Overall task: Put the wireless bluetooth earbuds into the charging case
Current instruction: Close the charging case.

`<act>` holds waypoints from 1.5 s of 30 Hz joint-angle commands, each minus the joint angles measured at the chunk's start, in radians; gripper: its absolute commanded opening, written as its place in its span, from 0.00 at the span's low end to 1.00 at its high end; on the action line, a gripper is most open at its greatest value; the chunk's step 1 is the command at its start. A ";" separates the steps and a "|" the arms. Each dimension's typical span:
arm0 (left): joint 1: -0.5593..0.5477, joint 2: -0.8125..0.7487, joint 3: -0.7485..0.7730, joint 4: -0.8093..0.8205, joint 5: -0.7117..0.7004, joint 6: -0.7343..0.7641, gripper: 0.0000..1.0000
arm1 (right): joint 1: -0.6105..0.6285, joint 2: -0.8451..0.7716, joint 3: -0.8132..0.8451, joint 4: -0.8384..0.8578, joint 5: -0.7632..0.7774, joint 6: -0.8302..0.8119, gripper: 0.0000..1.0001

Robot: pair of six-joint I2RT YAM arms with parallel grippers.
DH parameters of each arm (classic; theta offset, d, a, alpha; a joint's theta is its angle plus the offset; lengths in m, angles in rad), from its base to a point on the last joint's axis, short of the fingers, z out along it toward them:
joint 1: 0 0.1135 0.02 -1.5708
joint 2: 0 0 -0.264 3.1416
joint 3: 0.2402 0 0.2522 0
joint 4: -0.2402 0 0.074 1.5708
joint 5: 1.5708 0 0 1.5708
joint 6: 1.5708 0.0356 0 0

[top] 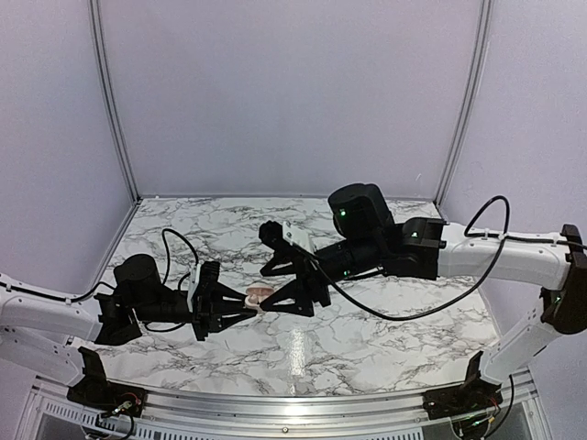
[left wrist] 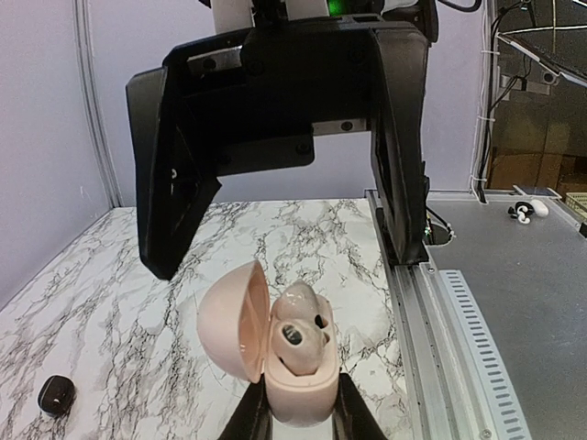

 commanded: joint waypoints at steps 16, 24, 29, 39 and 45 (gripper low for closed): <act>0.036 0.002 0.024 0.047 -0.016 -0.084 0.00 | 0.025 0.018 0.030 -0.043 -0.168 -0.084 0.57; 0.059 -0.005 0.034 0.067 -0.043 -0.157 0.00 | 0.078 0.075 0.055 -0.128 -0.095 -0.141 0.52; 0.072 -0.015 0.031 0.094 -0.037 -0.199 0.00 | 0.092 0.099 0.053 -0.142 -0.050 -0.155 0.46; 0.127 0.012 0.037 0.141 -0.079 -0.341 0.00 | 0.140 0.070 0.002 -0.113 0.184 -0.188 0.38; 0.144 0.102 0.097 0.035 -0.092 -0.373 0.00 | 0.077 -0.072 -0.095 0.048 0.398 -0.132 0.73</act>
